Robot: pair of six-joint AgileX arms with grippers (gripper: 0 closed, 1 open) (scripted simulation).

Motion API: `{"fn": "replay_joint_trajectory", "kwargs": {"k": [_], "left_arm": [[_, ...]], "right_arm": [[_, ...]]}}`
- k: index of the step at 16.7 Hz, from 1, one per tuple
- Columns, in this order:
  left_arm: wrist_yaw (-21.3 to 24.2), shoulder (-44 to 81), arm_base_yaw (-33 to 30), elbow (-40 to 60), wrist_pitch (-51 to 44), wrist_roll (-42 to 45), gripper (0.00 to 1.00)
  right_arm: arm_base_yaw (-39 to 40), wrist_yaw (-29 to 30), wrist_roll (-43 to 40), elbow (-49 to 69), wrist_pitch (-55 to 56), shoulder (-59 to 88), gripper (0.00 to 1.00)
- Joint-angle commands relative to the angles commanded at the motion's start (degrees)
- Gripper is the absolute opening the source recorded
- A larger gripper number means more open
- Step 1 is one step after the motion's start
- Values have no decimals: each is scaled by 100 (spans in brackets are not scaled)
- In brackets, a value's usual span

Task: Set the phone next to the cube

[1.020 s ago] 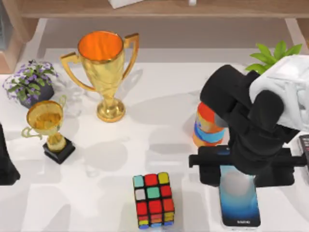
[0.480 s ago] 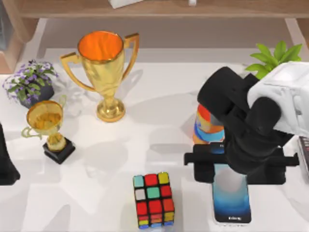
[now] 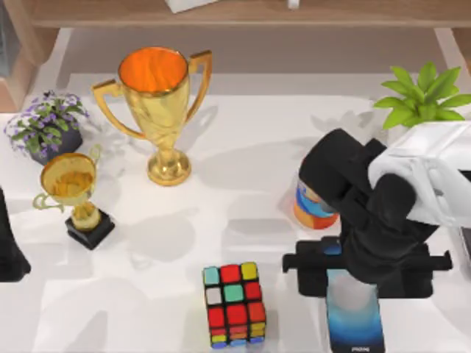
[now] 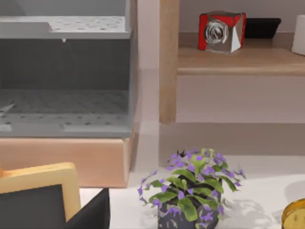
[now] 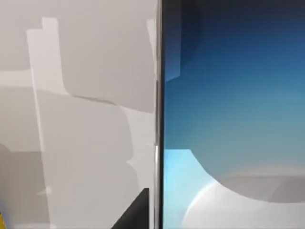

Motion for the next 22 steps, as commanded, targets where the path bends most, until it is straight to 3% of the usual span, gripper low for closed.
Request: {"fn": "replay_joint_trajectory", "kwargs": {"k": [7,20,22], "left_arm": [[0,0,0,0,0,0,100],[0,0,0,0,0,0,100],[0,0,0,0,0,0,100]], "right_arm": [[-1,-4,-10,-157,49,139,0],[-1,-4,-10,-157,49,139,98],[-1,-4,-10,-157,49,139,100]]}}
